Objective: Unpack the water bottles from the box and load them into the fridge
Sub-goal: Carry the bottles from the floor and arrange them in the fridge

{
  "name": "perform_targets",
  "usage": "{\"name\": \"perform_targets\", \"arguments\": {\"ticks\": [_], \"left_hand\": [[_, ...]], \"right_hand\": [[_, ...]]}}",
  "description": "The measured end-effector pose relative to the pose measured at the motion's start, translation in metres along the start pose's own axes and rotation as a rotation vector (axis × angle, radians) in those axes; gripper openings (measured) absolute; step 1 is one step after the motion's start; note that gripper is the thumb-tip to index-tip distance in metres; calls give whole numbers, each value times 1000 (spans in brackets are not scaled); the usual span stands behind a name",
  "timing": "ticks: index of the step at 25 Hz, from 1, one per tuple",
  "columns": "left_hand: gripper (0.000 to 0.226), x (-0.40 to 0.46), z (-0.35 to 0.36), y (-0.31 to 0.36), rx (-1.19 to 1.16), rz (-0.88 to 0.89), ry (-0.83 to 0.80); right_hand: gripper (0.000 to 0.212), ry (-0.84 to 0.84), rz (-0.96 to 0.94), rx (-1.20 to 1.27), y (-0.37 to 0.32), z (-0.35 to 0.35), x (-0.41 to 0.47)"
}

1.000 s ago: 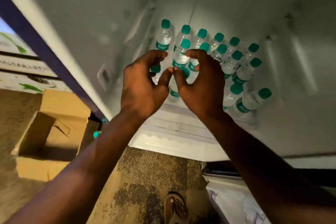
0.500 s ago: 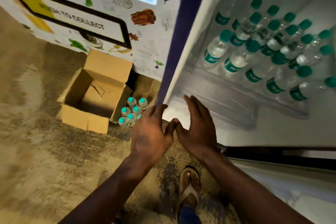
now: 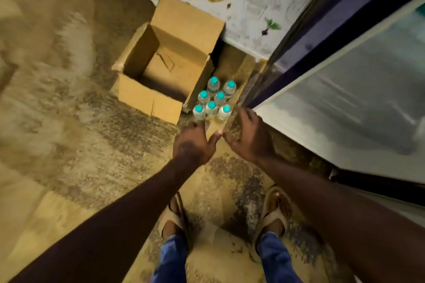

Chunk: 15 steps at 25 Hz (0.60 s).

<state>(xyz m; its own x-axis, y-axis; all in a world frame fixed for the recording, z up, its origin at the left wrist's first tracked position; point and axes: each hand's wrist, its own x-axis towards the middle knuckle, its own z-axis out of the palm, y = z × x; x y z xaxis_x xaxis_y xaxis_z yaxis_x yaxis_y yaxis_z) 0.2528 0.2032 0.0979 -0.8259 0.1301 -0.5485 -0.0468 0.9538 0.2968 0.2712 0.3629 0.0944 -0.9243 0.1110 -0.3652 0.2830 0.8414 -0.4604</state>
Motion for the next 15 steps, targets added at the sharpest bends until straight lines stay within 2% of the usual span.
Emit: {"name": "perform_targets", "arguments": {"ticks": [6,12,15], "left_hand": [[60,95,50,-53,67,-78,-41],[62,172,92,-72,127,-17,62],[50,192,116,-77,130,-14,90]], "right_hand": [[76,-35,9,-146,26,80,61],[78,-75,124,-224,46,125,133],[60,-78,256,-184,57,147,162]]}}
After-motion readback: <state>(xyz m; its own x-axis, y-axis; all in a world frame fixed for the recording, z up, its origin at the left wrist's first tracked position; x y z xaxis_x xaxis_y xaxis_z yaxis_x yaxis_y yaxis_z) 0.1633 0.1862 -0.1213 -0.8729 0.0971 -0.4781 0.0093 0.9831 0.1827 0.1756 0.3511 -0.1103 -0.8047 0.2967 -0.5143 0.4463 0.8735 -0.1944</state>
